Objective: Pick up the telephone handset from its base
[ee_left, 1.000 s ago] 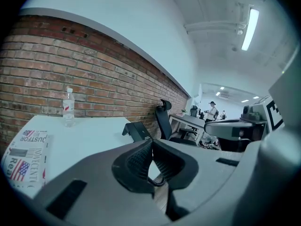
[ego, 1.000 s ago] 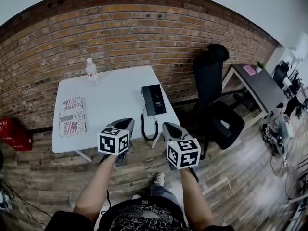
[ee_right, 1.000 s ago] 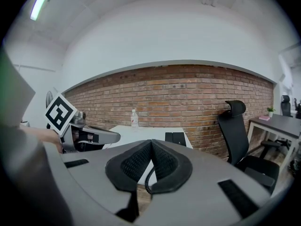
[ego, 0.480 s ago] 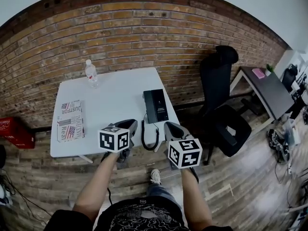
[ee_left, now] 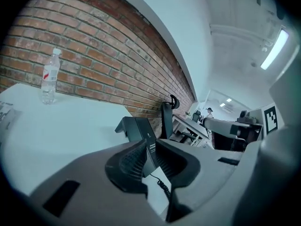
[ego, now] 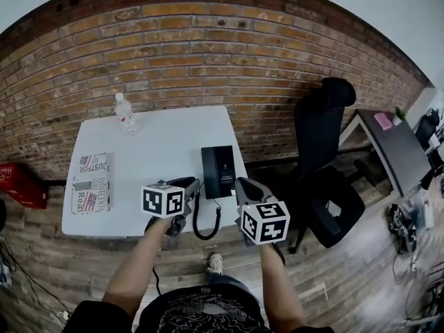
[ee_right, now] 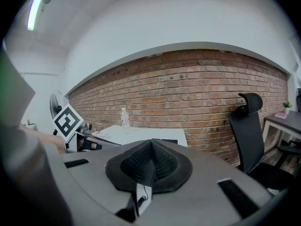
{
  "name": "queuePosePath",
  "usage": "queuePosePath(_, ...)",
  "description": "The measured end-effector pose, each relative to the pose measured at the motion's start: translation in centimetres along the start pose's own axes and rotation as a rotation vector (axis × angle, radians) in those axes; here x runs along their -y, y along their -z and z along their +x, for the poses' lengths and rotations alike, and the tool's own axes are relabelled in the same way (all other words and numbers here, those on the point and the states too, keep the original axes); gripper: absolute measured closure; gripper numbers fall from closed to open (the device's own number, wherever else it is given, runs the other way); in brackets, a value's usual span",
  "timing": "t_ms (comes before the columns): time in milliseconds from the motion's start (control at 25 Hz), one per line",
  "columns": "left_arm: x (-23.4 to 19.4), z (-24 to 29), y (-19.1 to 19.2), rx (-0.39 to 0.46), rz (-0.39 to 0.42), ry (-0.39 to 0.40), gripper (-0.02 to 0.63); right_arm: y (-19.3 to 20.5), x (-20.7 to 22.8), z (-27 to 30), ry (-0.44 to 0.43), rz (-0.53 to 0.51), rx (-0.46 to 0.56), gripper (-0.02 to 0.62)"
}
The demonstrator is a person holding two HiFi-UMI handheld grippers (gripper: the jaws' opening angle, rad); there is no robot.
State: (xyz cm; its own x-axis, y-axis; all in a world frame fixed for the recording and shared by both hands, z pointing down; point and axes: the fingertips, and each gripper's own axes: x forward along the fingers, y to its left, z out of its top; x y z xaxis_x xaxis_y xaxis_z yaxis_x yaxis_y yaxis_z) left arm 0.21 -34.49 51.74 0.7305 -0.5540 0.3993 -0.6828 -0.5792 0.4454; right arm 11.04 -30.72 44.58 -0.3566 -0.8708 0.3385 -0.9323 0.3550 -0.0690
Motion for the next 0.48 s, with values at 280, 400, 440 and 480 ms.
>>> queuePosePath(280,-2.4,4.2,0.8,-0.049,-0.096,0.023,0.525,-0.7,3.5,3.1,-0.029,-0.010,-0.017,0.595)
queuePosePath(400,-3.3,5.5,1.2,-0.063,-0.124,0.036,0.517,-0.9,4.4,4.2,-0.040,-0.011,-0.023,0.595)
queuePosePath(440,-3.6,5.8,1.2,-0.063,-0.137,0.044,0.512,-0.9,4.7,4.5,-0.045,-0.013,-0.026,0.595)
queuePosePath(480,-3.9,6.1,1.3,-0.063,-0.152,0.053,0.509,-0.9,4.9,4.8,-0.049,-0.014,-0.029,0.595)
